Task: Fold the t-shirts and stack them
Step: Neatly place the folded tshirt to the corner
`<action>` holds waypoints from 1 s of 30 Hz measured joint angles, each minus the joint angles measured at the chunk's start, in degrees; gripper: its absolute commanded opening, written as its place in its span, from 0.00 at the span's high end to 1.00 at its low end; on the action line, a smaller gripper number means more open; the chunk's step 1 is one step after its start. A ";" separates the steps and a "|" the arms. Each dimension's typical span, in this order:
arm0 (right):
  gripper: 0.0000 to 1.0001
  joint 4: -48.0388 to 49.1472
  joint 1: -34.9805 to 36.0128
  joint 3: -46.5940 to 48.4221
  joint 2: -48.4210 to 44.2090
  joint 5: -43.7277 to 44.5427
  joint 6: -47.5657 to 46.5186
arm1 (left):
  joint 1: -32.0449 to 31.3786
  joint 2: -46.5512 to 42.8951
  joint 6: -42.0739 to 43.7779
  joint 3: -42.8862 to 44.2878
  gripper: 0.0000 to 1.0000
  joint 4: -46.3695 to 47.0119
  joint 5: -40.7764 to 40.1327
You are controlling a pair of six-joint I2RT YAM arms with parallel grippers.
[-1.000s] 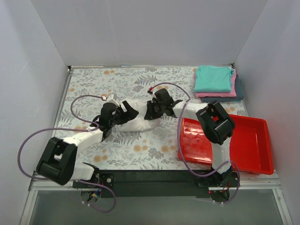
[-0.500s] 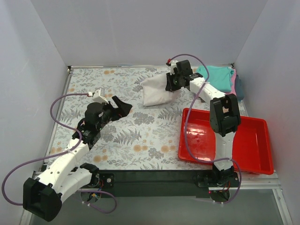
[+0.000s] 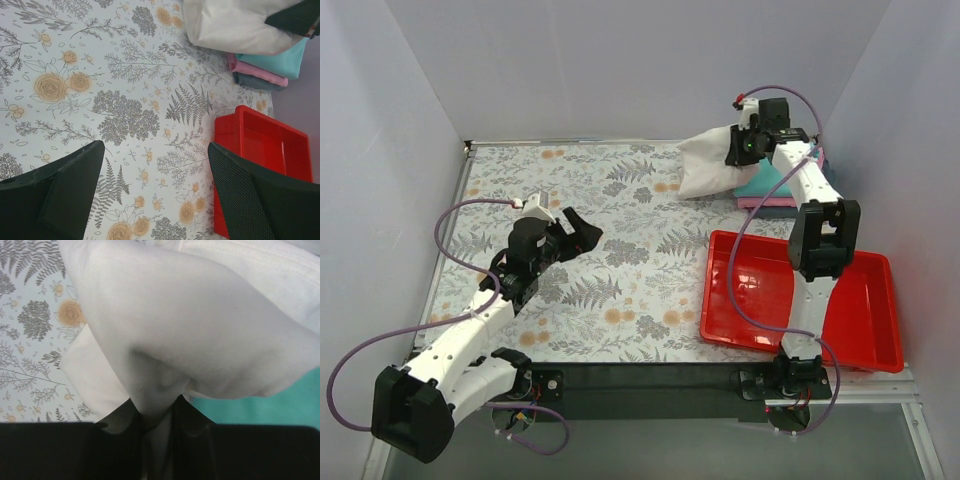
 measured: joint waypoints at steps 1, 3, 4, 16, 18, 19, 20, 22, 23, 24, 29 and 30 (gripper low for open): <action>0.99 -0.92 -1.22 0.46 -0.22 -0.20 0.00 | 0.00 0.26 0.00 0.00 0.22 0.00 0.00; 0.99 -2.45 -3.74 1.05 -0.96 -0.55 0.04 | 0.00 0.74 0.00 -0.15 0.22 0.02 -0.02; 0.99 -3.28 -5.03 1.42 -1.44 -0.72 0.07 | 0.00 0.94 0.00 -0.33 0.22 0.09 -0.02; 0.99 -6.75 -15.23 2.43 -9.14 -4.87 1.70 | 0.00 1.09 -0.04 -2.25 0.22 0.55 0.02; 0.99 -6.91 -15.91 2.38 -9.81 -5.55 1.79 | 0.00 0.76 -0.04 -2.71 0.22 0.55 0.04; 0.99 -6.97 -16.26 2.29 -10.08 -5.79 1.77 | 0.00 0.63 -0.04 -2.89 0.22 0.55 0.04; 0.99 -6.99 -16.59 2.14 -10.27 -5.84 1.77 | 0.00 0.55 -0.04 -2.95 0.22 0.52 0.07; 0.99 -6.80 -17.03 0.94 -10.95 -5.79 1.70 | 0.00 0.37 -0.04 -2.97 0.22 0.55 0.13; 0.99 -6.84 -17.20 0.15 -11.30 -5.62 1.62 | 0.00 0.26 -0.04 -3.02 0.22 0.57 0.22; 0.99 -6.88 -17.29 -0.74 -11.56 -5.16 1.49 | 0.00 0.20 -0.07 -3.02 0.22 0.59 0.39; 0.99 -7.15 -17.57 -4.35 -11.74 -1.86 0.35 | 0.00 0.17 -0.07 -3.21 0.22 0.72 0.92; 0.98 -7.52 -17.59 -4.61 -11.72 -1.29 0.26 | 0.00 0.17 -0.09 -3.32 0.22 0.72 1.05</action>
